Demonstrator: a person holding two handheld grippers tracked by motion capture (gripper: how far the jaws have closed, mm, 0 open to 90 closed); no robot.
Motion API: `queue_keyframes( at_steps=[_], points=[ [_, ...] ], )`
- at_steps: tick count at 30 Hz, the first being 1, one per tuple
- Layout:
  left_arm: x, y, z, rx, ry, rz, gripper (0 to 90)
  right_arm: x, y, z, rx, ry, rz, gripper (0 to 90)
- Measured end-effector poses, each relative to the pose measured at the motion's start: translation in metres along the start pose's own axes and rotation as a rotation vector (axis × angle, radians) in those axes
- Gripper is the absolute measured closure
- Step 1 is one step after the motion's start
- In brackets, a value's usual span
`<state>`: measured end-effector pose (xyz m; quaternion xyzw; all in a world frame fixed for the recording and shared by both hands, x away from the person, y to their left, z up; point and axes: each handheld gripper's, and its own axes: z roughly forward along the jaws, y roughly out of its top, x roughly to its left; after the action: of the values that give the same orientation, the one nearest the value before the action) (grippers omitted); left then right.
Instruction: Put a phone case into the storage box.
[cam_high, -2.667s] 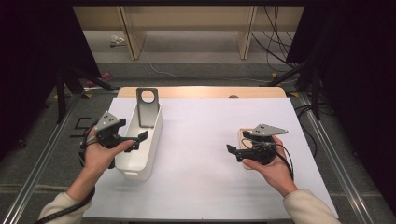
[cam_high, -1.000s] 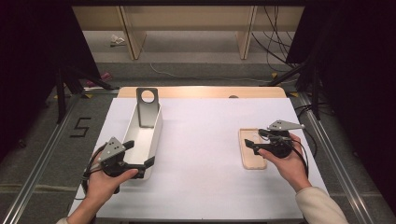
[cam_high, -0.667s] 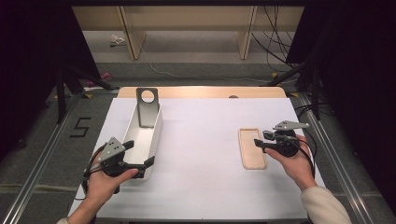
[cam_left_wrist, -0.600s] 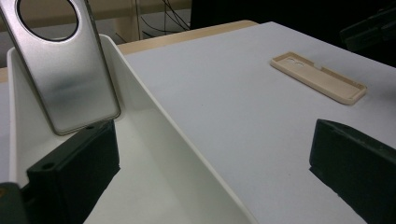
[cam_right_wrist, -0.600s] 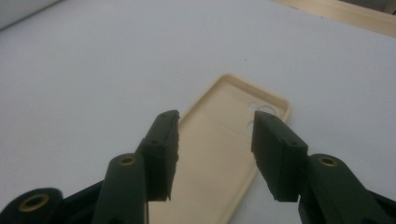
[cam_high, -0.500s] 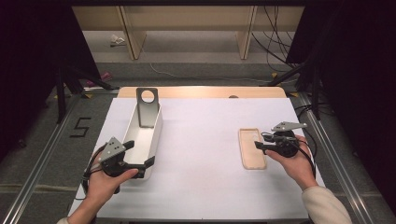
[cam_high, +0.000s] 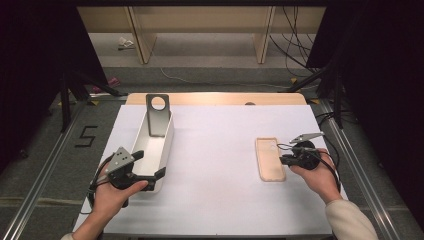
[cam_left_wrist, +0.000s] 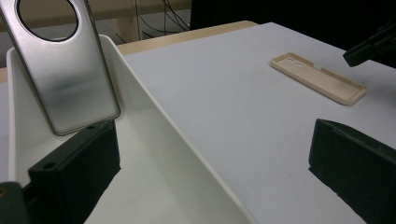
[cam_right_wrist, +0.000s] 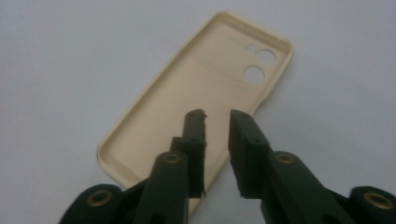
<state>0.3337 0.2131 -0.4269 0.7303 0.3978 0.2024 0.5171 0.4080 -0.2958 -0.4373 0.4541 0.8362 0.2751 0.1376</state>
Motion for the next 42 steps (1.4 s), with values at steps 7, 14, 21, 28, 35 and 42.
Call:
queue_keyframes(
  at_steps=[7, 14, 21, 28, 35, 42],
  points=[
    [0.000, 0.000, 0.000, -0.001, 0.000, -0.002, 1.6, -0.002, -0.006, 0.007, 0.153, -0.041, 0.021, 90.0],
    [0.000, 0.000, 0.000, -0.002, -0.001, -0.002, 1.6, 0.005, -0.003, 0.006, 0.159, -0.021, -0.049, 89.0],
    [0.000, 0.000, 0.000, -0.002, -0.002, -0.002, 1.8, 0.024, 0.005, 0.003, 0.155, -0.009, -0.282, 67.3],
    [0.000, 0.000, 0.000, -0.001, -0.003, -0.002, 1.8, 0.046, 0.012, 0.002, 0.219, -0.033, -0.585, 38.3],
    [-0.001, 0.000, 0.000, -0.004, -0.003, -0.002, 1.9, 0.056, 0.013, 0.007, 0.300, -0.067, -0.707, 26.3],
    [-0.001, 0.001, -0.001, -0.006, -0.007, -0.004, 2.0, 0.061, 0.013, 0.015, 0.344, -0.090, -0.779, 25.8]
  ],
)
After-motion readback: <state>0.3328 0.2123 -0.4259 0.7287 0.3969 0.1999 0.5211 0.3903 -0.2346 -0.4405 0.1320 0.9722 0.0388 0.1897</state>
